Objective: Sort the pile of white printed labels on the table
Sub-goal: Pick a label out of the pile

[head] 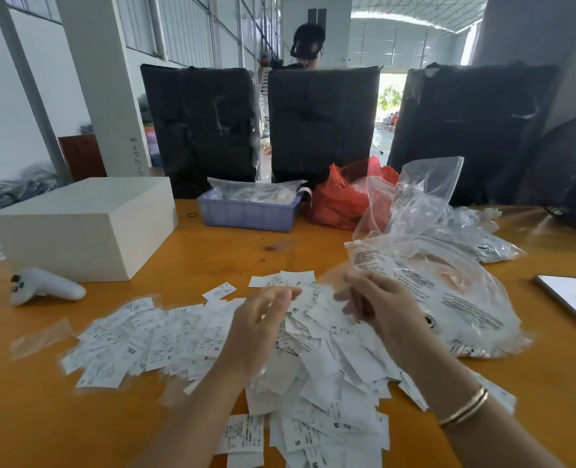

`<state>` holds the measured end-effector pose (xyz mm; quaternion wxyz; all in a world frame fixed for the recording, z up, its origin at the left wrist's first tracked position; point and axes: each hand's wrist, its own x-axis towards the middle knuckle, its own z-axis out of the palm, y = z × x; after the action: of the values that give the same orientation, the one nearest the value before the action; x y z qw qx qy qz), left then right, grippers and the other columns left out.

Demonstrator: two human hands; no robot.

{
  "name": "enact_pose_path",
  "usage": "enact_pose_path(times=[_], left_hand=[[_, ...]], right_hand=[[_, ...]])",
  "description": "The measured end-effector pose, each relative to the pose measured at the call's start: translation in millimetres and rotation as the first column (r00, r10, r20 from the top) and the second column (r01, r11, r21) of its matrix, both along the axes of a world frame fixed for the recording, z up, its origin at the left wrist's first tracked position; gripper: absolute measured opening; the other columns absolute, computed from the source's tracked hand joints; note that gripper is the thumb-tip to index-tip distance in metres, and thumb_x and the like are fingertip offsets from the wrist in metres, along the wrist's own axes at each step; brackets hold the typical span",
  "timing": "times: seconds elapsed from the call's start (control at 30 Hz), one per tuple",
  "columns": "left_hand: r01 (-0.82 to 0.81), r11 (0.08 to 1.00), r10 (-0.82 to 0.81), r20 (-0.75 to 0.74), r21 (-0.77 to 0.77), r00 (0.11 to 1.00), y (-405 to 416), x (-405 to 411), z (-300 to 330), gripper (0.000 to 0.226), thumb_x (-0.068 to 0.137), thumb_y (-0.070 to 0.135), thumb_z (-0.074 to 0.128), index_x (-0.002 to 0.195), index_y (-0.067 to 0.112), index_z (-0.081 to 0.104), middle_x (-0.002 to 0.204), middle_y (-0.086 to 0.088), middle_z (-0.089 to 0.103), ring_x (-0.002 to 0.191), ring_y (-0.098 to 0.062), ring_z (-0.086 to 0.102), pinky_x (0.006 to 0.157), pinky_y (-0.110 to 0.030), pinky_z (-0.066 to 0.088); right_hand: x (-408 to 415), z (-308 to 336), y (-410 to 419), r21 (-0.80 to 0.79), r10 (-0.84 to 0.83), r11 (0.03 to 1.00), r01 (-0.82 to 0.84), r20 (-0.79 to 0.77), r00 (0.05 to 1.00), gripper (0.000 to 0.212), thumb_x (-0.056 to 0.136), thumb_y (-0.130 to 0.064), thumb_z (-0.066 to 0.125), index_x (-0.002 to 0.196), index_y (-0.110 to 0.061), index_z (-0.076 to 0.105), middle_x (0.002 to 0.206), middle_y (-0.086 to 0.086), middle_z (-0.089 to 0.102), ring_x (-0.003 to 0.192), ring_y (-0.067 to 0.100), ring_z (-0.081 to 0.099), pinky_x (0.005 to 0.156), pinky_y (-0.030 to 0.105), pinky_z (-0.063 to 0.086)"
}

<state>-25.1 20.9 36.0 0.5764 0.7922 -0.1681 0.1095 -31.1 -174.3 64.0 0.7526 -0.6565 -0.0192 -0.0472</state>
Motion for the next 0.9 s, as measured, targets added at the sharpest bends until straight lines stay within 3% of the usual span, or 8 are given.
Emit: enact_pose_path(times=[0.1,0.2,0.3,0.37,0.5,0.63,0.73,0.9], left_hand=[[0.132,0.986,-0.139,-0.063,-0.097,0.988,0,0,-1,0.050,0.085,0.068,0.035,0.104,0.035,0.066,0.096,0.019,0.070,0.095,0.003,0.062,0.078,-0.007,0.043],[0.183,0.981,-0.191,-0.134,-0.066,0.973,-2,-1,0,0.050,0.076,0.073,0.046,0.105,0.037,0.065,0.094,0.017,0.070,0.091,0.002,0.062,0.076,-0.009,0.046],[0.170,0.984,-0.176,-0.188,-0.046,0.966,-2,1,-1,0.017,0.082,0.040,0.071,0.098,0.034,0.068,0.074,0.016,0.067,0.070,0.001,0.061,0.063,-0.011,0.047],[0.144,0.989,-0.144,-0.188,-0.015,0.971,-2,1,-3,0.013,0.083,0.021,0.073,0.092,0.030,0.069,0.060,0.017,0.059,0.056,0.000,0.053,0.054,-0.012,0.043],[-0.020,0.984,-0.019,-0.215,-0.179,0.976,-1,4,-2,0.003,0.086,0.016,0.069,0.086,0.019,0.069,0.073,0.008,0.072,0.063,-0.003,0.065,0.057,-0.011,0.048],[-0.166,0.878,0.025,-0.304,-0.448,0.952,5,9,-1,0.004,0.088,0.007,0.064,0.091,0.010,0.063,0.086,0.000,0.076,0.075,-0.012,0.072,0.058,-0.015,0.052],[-0.187,0.836,0.004,-0.334,-0.516,0.942,7,11,-1,0.013,0.088,0.000,0.063,0.097,0.009,0.060,0.089,-0.002,0.076,0.080,-0.014,0.073,0.059,-0.017,0.053],[-0.196,0.845,0.013,-0.347,-0.498,0.938,4,12,-3,0.023,0.086,-0.001,0.065,0.101,0.016,0.064,0.088,0.001,0.076,0.082,-0.013,0.073,0.058,-0.016,0.053]], right_hand=[[-10,-13,17,0.084,0.068,0.994,-0.064,-0.045,0.997,0.012,0.086,-0.019,0.063,0.087,-0.010,0.072,0.078,0.016,0.071,0.053,0.015,0.060,0.051,0.020,0.047],[-13,-18,23,-0.009,0.069,0.998,-0.069,-0.035,0.997,0.011,0.085,-0.020,0.065,0.087,-0.011,0.071,0.074,0.014,0.071,0.050,0.014,0.058,0.047,0.019,0.044],[-14,-20,27,-0.152,0.063,0.986,-0.060,0.013,0.998,0.011,0.088,-0.018,0.064,0.079,-0.019,0.072,0.064,0.009,0.069,0.045,0.012,0.053,0.044,0.018,0.040],[-14,-23,30,-0.173,0.058,0.984,-0.051,0.038,0.998,0.012,0.088,-0.018,0.064,0.079,-0.020,0.071,0.060,0.007,0.067,0.046,0.013,0.052,0.045,0.020,0.041],[-11,-31,29,-0.237,-0.100,0.963,0.129,0.131,0.986,0.012,0.092,-0.020,0.057,0.088,-0.018,0.068,0.067,0.001,0.067,0.052,0.007,0.055,0.049,0.013,0.041],[-5,-43,25,-0.766,-0.042,0.596,0.240,0.269,0.962,0.017,0.092,-0.022,0.056,0.103,-0.026,0.069,0.098,-0.014,0.062,0.083,-0.001,0.054,0.072,0.012,0.041],[0,-51,30,-0.914,0.054,0.344,0.214,0.247,0.968,0.032,0.093,-0.030,0.049,0.121,-0.028,0.062,0.119,-0.012,0.059,0.108,0.010,0.047,0.089,0.025,0.030],[6,-54,37,-0.941,-0.005,0.238,0.241,0.247,0.969,0.037,0.092,-0.034,0.040,0.125,-0.021,0.052,0.121,-0.007,0.060,0.113,0.019,0.048,0.093,0.032,0.029]])
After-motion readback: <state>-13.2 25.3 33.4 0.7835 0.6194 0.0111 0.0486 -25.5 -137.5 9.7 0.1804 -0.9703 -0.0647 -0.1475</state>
